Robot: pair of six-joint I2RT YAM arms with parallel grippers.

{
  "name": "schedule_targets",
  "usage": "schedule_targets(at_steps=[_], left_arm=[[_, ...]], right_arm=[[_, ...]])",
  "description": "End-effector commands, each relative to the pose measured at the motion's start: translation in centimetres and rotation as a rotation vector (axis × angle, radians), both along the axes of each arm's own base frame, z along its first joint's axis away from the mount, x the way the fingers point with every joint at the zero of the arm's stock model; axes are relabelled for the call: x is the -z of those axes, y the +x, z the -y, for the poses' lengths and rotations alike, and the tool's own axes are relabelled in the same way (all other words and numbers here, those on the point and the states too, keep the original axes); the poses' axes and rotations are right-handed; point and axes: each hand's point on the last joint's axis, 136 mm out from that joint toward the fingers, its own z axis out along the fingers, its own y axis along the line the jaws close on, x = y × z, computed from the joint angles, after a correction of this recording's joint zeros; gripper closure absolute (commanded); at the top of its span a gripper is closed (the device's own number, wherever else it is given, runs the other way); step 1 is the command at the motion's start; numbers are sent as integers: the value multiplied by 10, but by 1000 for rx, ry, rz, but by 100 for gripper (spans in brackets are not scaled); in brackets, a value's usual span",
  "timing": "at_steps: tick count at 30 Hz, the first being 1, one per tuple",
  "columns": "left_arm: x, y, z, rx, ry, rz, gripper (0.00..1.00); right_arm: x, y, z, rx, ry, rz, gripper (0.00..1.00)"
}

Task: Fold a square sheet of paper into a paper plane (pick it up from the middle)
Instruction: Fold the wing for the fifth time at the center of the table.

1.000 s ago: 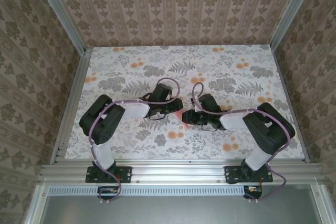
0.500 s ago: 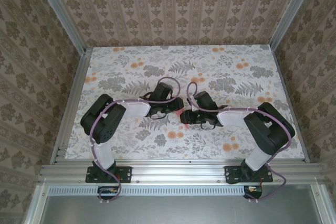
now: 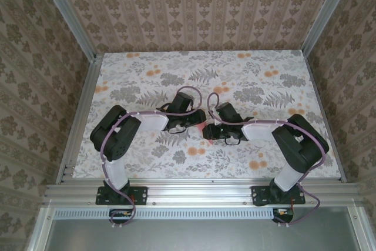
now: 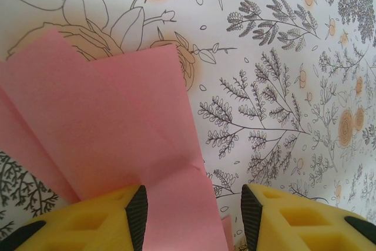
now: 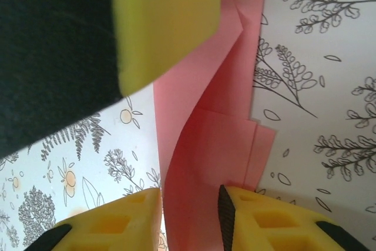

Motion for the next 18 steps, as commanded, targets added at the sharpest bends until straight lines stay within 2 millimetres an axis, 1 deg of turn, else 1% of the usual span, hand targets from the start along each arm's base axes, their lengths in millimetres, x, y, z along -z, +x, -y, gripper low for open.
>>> schedule_targets(at_steps=[1,4,8,12,15,18], left_arm=[[-3,1,7,22,-7,6,52],[-3,1,7,20,-9,5,51],[-5,2,8,20,-12,7,51],[-6,2,8,20,-17,8,51],[-7,2,9,22,-20,8,51],[-8,2,10,24,-24,7,51]], right_arm=[[-12,0,0,-4,-7,17,61],[-19,0,-1,-23,-4,51,56],[-21,0,-7,-61,-22,83,51],[-15,4,-5,-78,-96,122,48],[-16,10,-4,-89,-136,193,47],[-14,13,-6,-116,-150,244,47]])
